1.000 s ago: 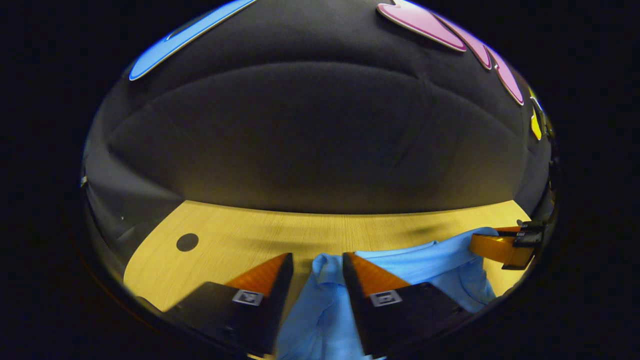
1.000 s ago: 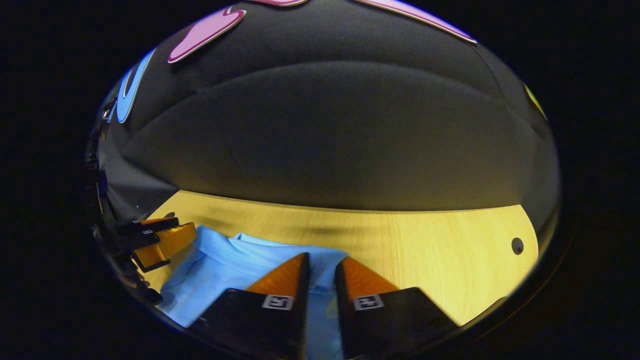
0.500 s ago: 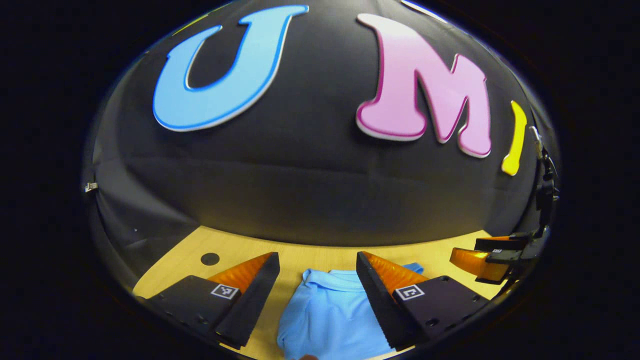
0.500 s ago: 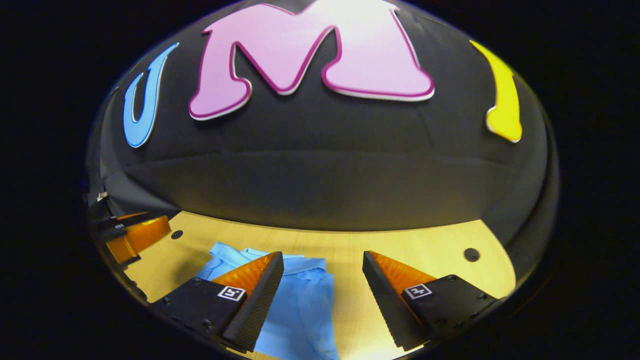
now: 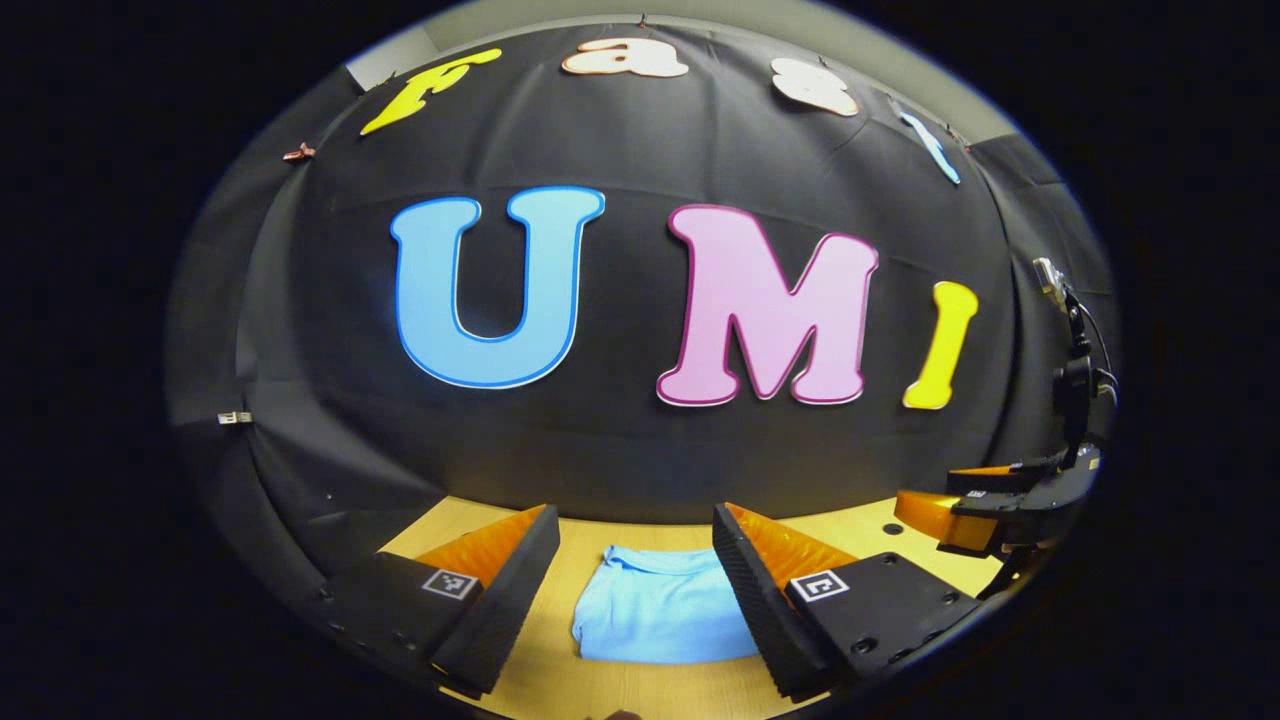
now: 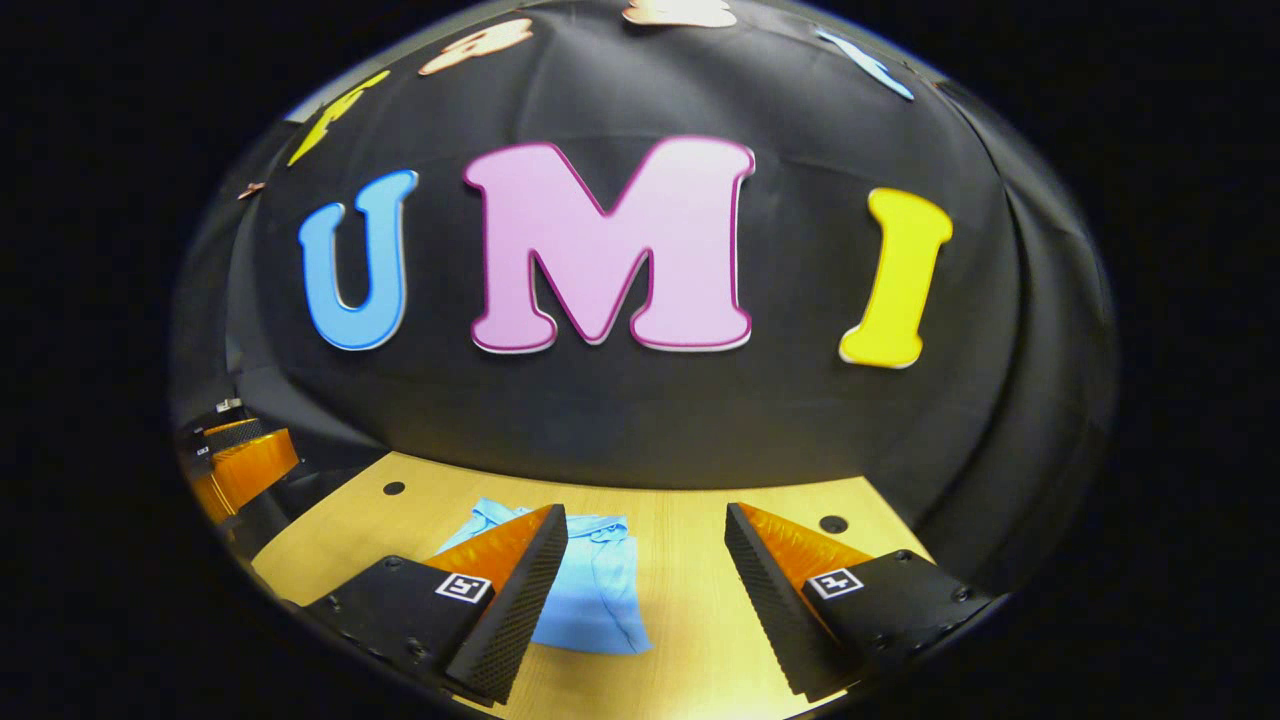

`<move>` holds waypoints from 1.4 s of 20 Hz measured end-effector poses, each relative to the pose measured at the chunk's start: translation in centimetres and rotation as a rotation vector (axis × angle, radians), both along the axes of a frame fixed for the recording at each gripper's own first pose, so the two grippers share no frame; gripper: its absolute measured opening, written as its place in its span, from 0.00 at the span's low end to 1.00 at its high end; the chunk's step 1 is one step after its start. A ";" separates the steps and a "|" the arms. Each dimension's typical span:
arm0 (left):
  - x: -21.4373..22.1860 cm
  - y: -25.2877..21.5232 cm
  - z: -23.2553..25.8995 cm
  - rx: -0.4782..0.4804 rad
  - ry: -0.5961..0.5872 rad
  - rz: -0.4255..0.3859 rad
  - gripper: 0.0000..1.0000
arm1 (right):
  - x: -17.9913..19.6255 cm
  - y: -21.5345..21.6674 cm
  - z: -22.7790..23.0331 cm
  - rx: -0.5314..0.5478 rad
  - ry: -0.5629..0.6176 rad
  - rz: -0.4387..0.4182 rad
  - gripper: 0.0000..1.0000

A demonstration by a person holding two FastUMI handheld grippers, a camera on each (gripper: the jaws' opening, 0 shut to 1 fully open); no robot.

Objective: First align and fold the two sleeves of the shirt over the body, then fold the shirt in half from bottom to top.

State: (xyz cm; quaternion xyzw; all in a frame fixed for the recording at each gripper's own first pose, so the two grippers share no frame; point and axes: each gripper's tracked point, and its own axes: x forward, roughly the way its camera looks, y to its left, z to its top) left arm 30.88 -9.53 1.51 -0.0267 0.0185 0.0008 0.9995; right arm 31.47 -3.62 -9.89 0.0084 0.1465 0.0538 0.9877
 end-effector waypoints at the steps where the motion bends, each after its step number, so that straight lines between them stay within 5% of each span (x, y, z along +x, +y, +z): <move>1: -2.0 -0.1 0.9 -0.007 -0.016 -0.005 0.98 | -1.8 0.1 1.1 0.002 -0.017 0.004 0.98; 10: -17.6 0.1 3.2 -0.009 -0.066 -0.022 0.98 | -17.3 0.9 4.6 0.042 -0.034 0.032 0.98; 16: -24.5 0.8 3.1 -0.002 -0.068 -0.030 0.97 | -24.4 -1.0 6.7 0.088 -0.044 -0.052 0.98; 28: -27.0 1.0 2.2 0.047 -0.055 -0.054 0.98 | -27.3 -1.5 7.0 0.115 -0.061 -0.092 0.98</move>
